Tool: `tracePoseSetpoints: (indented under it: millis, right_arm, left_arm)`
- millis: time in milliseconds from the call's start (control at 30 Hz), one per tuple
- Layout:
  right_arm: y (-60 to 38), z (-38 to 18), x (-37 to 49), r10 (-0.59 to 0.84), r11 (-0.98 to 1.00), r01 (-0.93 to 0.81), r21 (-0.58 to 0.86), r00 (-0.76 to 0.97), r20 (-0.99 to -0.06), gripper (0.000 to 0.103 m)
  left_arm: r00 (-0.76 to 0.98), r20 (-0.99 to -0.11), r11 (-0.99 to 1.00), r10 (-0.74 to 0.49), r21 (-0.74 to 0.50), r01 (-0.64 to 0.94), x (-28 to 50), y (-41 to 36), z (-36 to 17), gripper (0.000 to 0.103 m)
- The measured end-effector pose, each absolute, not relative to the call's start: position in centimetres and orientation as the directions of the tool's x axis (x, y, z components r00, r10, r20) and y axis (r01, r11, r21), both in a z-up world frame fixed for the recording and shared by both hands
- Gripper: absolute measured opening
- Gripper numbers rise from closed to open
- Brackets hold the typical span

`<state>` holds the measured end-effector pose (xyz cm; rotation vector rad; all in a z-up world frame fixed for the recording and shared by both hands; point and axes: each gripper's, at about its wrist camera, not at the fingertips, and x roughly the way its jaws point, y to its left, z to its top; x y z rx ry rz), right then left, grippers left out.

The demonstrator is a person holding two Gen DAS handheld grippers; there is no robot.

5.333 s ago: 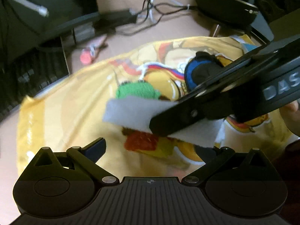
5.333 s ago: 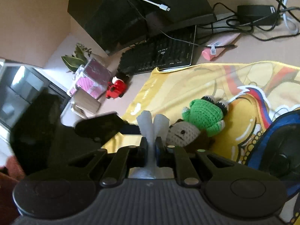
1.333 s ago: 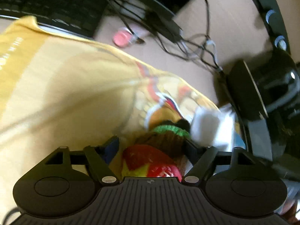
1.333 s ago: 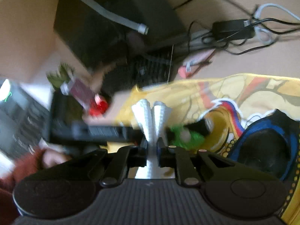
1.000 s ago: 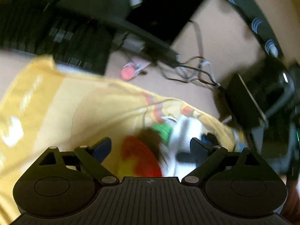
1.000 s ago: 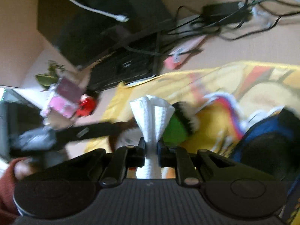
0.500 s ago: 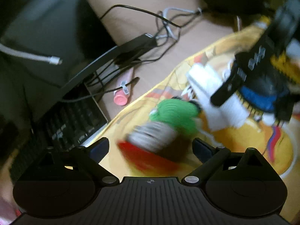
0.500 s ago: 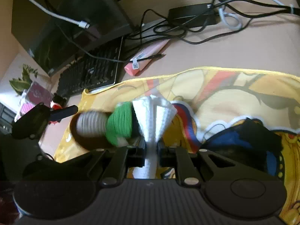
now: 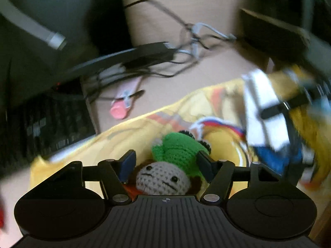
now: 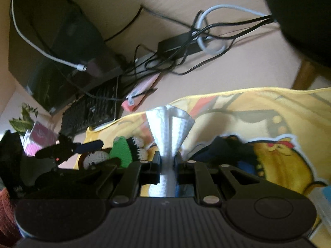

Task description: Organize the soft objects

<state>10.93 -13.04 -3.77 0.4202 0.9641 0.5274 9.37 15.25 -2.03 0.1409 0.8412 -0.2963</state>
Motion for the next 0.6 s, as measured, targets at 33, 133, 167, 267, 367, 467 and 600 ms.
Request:
tracePoseSetpoints:
  millis: [33, 133, 167, 267, 367, 467, 600]
  right_arm:
    - [-13.3, -3.7, 10.9, 0.591, 0.799, -0.229, 0.556, 0.467, -0.657, 0.015]
    - [-13.9, -3.6, 10.6, 0.585, 0.803, -0.222, 0.553, 0.471, -0.66, 0.015]
    - [-14.0, -3.6, 10.5, 0.584, 0.804, -0.22, 0.553, 0.468, -0.663, 0.016]
    - [-14.1, -3.9, 10.2, 0.585, 0.803, -0.216, 0.555, 0.46, -0.668, 0.016]
    - [-13.6, -4.2, 10.1, 0.594, 0.797, -0.217, 0.564, 0.448, -0.668, 0.016]
    - [-12.9, -4.3, 9.8, 0.599, 0.797, -0.236, 0.556, 0.438, -0.671, 0.016]
    - [-12.7, -4.3, 9.4, 0.589, 0.805, -0.245, 0.541, 0.44, -0.677, 0.016]
  left_arm:
    - [0.621, -0.753, 0.959, -0.216, -0.043, 0.281, 9.8, 15.9, -1.9, 0.063]
    - [0.595, -0.759, 0.955, -0.266, -0.123, 0.27, 10.1, 16.9, -1.6, 0.079]
    - [0.599, -0.752, 0.944, -0.274, -0.091, 0.318, 9.4, 16.5, -1.2, 0.097]
    - [0.617, -0.756, 0.866, -0.219, 0.141, 0.481, 6.9, 13.9, -1.0, 0.099]
    - [0.612, -0.759, 0.867, -0.224, 0.131, 0.481, 6.7, 13.7, -1.0, 0.099]
    - [0.6, -0.76, 0.897, -0.25, 0.052, 0.44, 7.1, 14.3, -1.1, 0.099]
    - [0.586, -0.759, 0.924, -0.285, -0.055, 0.379, 7.7, 15.0, -1.2, 0.076]
